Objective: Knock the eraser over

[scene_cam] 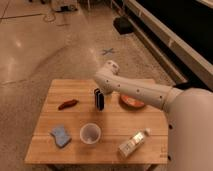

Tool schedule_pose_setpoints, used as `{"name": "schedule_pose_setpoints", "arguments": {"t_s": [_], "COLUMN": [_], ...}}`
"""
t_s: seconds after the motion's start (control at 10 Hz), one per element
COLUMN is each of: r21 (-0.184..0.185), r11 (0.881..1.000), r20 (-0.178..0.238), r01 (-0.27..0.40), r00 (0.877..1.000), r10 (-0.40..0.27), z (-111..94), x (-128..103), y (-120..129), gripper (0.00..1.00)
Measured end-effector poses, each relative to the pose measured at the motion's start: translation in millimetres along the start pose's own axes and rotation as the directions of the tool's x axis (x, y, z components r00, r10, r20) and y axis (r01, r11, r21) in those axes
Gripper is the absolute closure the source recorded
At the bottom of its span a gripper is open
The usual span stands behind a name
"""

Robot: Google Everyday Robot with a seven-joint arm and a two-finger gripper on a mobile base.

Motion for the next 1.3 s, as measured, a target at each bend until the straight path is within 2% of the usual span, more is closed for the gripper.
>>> {"name": "schedule_pose_setpoints", "arguments": {"t_s": [0.2,1.3], "r21": [0.002,0.051], "r11": [1.0,0.997], "r20": [0.009,0.037], "r01": [0.01,0.063], "r00": [1.0,0.997], "r10": [-0.01,-0.064], "z": [4,1], "x": [-8,-22], "y": [-16,-36], "gripper": [0.37,0.37]}}
